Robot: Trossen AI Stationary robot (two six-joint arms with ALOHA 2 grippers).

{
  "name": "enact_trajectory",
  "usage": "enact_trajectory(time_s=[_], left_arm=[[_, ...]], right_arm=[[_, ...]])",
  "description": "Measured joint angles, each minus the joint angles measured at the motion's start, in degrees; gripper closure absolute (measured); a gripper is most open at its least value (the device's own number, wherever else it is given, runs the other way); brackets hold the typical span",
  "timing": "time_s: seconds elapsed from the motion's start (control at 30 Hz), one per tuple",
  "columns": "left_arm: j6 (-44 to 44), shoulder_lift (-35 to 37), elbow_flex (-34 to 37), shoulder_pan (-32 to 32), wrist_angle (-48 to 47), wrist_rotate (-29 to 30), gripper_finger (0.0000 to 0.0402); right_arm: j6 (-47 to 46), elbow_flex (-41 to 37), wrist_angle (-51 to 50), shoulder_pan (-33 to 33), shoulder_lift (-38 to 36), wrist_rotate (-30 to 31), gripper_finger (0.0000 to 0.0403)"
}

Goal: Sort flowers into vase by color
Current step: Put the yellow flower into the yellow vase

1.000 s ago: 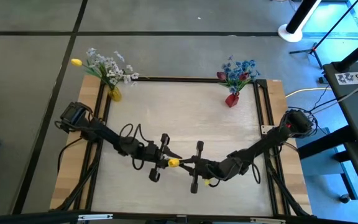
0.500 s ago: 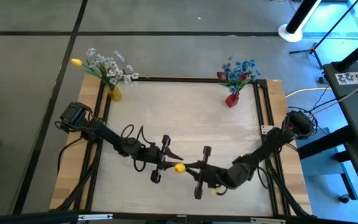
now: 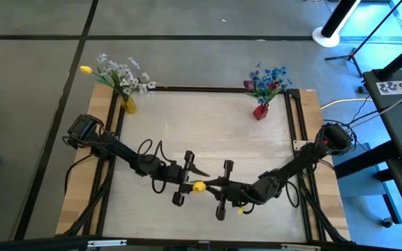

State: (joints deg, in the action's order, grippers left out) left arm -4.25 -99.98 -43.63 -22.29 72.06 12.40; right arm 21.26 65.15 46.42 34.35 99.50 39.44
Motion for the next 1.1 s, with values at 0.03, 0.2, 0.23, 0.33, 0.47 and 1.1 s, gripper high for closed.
enact_trajectory(time_s=[0.03, 0.2, 0.23, 0.33, 0.47, 1.1], left_arm=[[-0.35, 0.00, -0.20, 0.20, -0.61, 0.25, 0.0235], [-0.41, -0.02, -0.69, 0.27, -0.67, 0.11, 0.0235], [-0.41, -0.02, -0.69, 0.27, -0.54, 0.11, 0.0235], [-0.48, -0.02, -0.69, 0.27, -0.53, 0.15, 0.0241], [-0.27, -0.02, -0.69, 0.25, -0.56, 0.20, 0.0260], [4.20, -0.07, -0.62, 0.23, -11.90, 2.62, 0.0346]], right_arm=[[0.01, 0.00, 0.00, 0.05, 0.00, 0.02, 0.0397], [0.04, 0.02, -0.15, 0.09, 0.00, 1.76, 0.0386], [0.04, 0.02, -0.36, 0.13, 0.00, 2.01, 0.0385], [-0.26, 0.02, -1.39, 0.13, 0.00, 2.03, 0.0384], [-2.65, 0.02, -3.92, 0.11, 0.00, 2.55, 0.0383], [-14.83, 0.12, -18.57, 0.08, -0.13, 3.59, 0.0382]])
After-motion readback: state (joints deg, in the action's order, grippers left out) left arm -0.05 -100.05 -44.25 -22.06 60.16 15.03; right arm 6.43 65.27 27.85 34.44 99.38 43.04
